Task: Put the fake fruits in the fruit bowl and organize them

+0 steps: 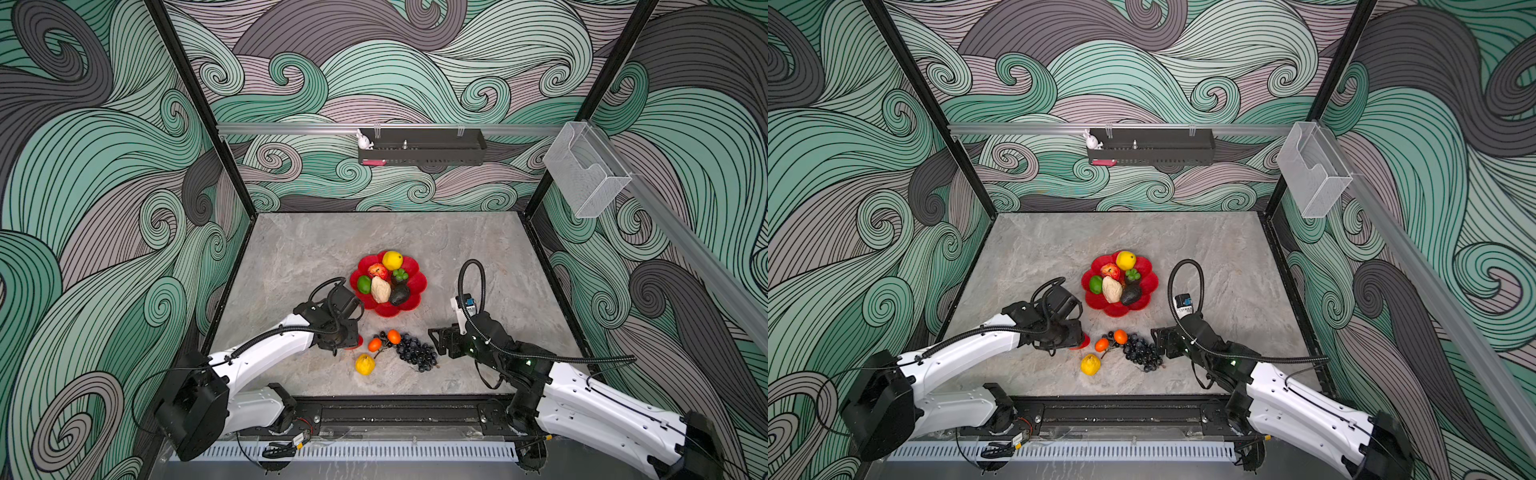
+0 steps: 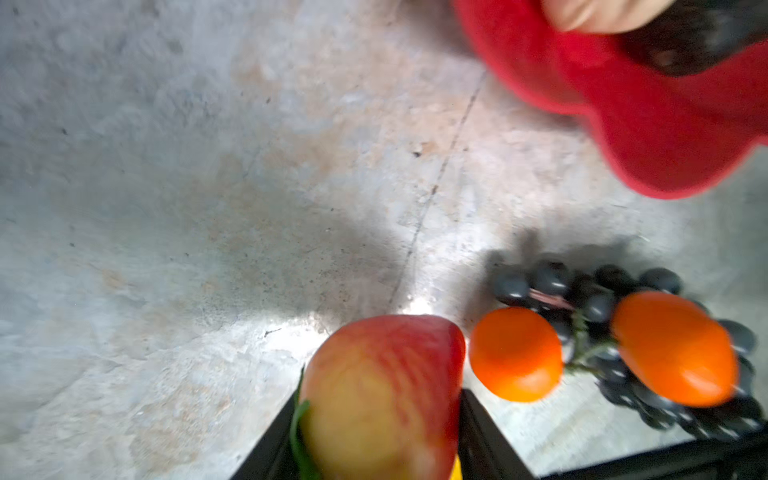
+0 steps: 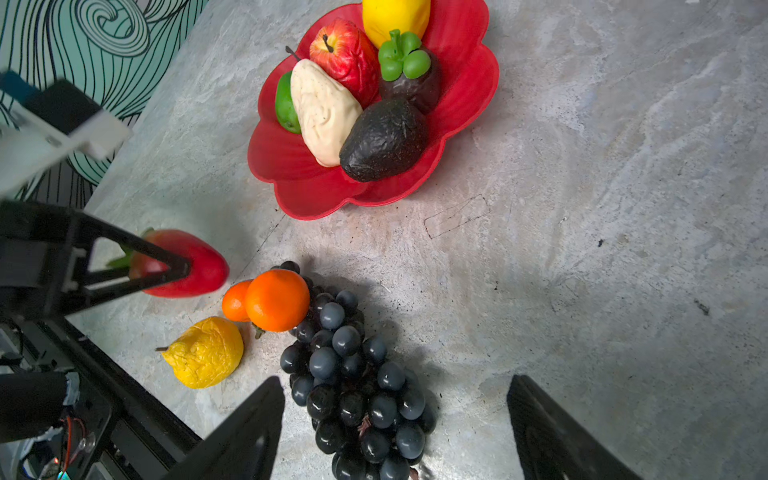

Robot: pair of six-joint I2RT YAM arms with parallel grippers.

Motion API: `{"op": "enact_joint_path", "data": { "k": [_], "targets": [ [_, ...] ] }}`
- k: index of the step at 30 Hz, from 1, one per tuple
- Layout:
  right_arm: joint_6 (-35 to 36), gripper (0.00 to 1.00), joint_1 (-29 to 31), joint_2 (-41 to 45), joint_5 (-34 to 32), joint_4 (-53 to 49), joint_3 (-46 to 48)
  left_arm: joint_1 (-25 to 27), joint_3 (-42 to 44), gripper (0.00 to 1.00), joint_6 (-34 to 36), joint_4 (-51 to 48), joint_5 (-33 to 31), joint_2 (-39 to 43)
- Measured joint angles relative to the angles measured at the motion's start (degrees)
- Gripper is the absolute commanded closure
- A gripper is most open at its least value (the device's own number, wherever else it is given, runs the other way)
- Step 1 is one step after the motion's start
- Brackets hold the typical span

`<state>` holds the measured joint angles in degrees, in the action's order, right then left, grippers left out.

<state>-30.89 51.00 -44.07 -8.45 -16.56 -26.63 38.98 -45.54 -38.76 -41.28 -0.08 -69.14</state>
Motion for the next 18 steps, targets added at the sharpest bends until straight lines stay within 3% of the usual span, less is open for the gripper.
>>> {"op": "enact_joint_path", "data": {
  "k": [8, 18],
  "targets": [
    [11.76, 0.13, -0.17, -2.08, 9.22, 6.64, -2.58, 0.68, -14.45, 0.55, 18.91, -6.6, 0.17, 4.98],
    [20.52, 0.15, -0.11, -7.26, 22.75, 17.75, -2.95, 4.74, -16.37, 0.56, 39.74, -7.54, 3.69, 10.84]
  ]
}}
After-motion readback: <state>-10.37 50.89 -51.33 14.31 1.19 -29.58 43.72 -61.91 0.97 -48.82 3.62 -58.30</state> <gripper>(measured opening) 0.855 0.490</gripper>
